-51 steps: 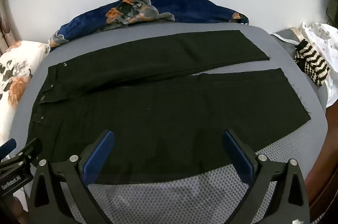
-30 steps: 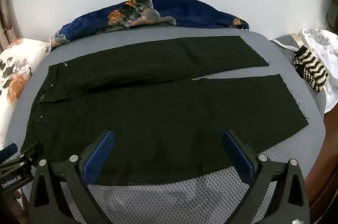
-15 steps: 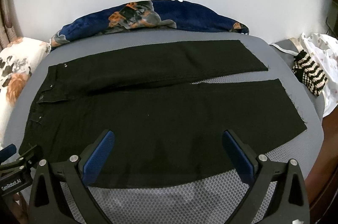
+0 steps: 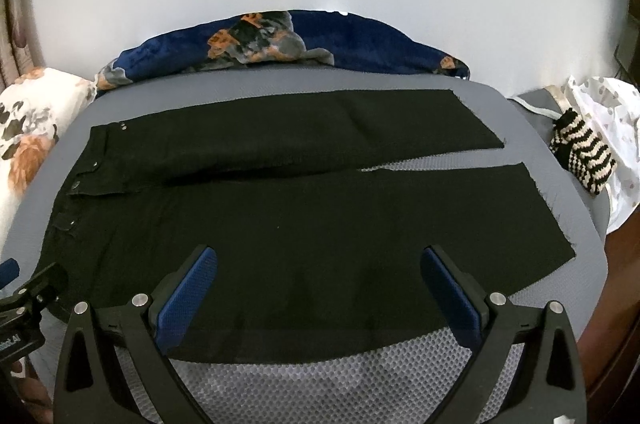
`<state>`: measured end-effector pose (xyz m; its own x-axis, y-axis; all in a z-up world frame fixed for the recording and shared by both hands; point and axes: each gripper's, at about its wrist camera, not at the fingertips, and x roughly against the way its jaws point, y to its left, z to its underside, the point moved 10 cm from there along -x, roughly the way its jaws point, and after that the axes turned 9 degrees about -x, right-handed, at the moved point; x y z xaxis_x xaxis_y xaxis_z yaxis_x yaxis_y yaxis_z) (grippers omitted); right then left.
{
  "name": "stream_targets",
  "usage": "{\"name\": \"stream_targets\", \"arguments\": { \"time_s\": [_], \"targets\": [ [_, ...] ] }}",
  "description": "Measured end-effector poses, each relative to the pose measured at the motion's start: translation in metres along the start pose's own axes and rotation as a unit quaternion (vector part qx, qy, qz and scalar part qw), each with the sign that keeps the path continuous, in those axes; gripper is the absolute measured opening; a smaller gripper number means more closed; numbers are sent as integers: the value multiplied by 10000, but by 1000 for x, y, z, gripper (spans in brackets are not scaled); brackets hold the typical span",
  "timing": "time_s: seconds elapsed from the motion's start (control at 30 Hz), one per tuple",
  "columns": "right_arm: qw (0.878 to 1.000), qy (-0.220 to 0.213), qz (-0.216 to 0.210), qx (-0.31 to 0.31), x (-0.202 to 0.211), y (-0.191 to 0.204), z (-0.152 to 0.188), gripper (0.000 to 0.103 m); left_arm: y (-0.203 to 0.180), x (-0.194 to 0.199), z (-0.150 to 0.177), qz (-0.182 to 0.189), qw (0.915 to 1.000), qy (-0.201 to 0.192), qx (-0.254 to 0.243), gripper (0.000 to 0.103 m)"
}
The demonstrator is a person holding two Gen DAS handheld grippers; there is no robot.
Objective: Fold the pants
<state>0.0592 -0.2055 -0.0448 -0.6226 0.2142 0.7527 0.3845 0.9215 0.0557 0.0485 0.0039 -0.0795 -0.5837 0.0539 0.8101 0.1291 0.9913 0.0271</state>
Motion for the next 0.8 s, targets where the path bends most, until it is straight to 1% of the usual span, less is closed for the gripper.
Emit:
{"name": "stream_targets", "arguments": {
  "time_s": [0.17, 0.33, 0.6, 0.8],
  "targets": [
    [9999, -95, 26, 87, 2, 2, -3, 101, -5, 1, -1, 81, 10000, -40, -35, 103],
    [10000, -56, -21, 32, 0, 1, -2, 101, -8, 0, -2, 99, 9999, -11, -101, 103],
    [9999, 10, -130, -26, -2, 1, -1, 101, -8, -3, -2, 16, 9999, 96, -99, 103],
    [9999, 61, -107, 31, -4, 2, 1, 101, -4, -4, -1, -70, 9999, 117, -49, 103]
  ]
}}
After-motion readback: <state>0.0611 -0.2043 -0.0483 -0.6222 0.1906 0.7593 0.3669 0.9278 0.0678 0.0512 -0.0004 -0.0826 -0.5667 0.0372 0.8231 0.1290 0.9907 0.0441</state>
